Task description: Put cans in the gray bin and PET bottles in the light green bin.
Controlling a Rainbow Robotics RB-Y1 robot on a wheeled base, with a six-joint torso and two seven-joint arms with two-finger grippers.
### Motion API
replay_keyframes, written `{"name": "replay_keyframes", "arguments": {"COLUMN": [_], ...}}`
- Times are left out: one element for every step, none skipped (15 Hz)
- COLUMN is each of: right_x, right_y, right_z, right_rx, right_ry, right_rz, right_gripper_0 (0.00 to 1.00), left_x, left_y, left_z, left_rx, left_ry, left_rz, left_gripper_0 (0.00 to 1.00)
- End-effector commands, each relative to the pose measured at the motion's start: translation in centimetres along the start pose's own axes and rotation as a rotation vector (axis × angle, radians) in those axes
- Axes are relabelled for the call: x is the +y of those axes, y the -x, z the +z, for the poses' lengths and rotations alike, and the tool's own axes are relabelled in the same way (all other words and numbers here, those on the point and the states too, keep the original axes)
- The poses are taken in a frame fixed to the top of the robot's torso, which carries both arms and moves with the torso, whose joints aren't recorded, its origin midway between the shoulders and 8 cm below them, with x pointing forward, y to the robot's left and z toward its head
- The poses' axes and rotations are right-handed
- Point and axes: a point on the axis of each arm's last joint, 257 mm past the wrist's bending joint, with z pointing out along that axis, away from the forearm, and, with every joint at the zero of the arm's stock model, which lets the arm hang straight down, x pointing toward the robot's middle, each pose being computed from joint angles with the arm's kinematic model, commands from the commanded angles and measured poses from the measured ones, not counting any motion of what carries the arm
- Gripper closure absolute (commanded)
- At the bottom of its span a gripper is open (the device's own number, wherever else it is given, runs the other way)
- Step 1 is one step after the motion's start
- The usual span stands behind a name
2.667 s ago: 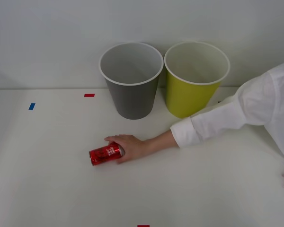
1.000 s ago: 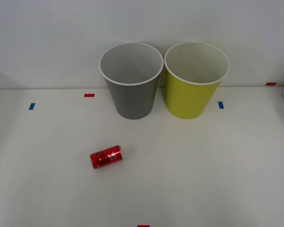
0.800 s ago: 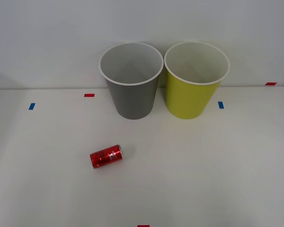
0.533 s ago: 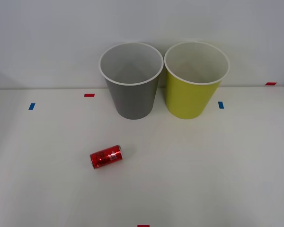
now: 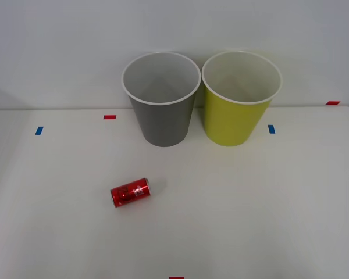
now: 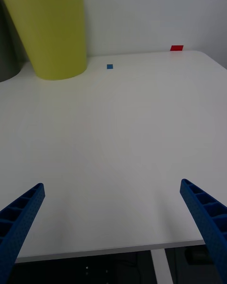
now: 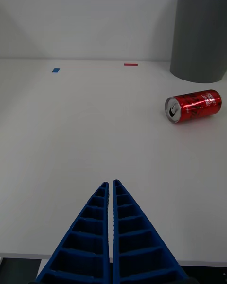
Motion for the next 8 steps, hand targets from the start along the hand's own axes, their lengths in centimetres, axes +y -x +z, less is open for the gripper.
{"name": "replay_keyframes", "arguments": {"right_x": [0.27,0.27,0.27,0.27,0.27,0.27,0.27,0.27], "right_y": [0.67,0.67,0.67,0.67,0.67,0.67,0.67,0.67], "right_z": [1.35,1.35,1.35,1.35,1.35,1.35,1.35,1.35], "right_rx": [-0.027,-0.027,-0.027,-0.027,-0.027,-0.027,-0.027,-0.027], "right_ry": [0.005,0.005,0.005,0.005,0.005,0.005,0.005,0.005], "right_rz": [0.001,0.001,0.001,0.001,0.001,0.001,0.001,0.001], "right_gripper_0": [0.0,0.0,0.0,0.0,0.0,0.0,0.0,0.0], "left_x": [-0.4,-0.4,-0.4,-0.4,-0.4,-0.4,-0.4,-0.4], "left_y": [0.82,0.82,0.82,0.82,0.82,0.82,0.82,0.82], "left_z": [1.42,1.42,1.42,1.42,1.42,1.42,1.42,1.42], "left_rx": [-0.031,-0.031,-0.031,-0.031,-0.031,-0.031,-0.031,-0.031], "left_ry": [-0.011,-0.011,-0.011,-0.011,-0.011,-0.011,-0.011,-0.011], "left_rz": [-0.001,-0.001,-0.001,-0.001,-0.001,-0.001,-0.001,-0.001], "left_gripper_0": [0.99,0.99,0.99,0.99,0.99,0.99,0.99,0.99]}}
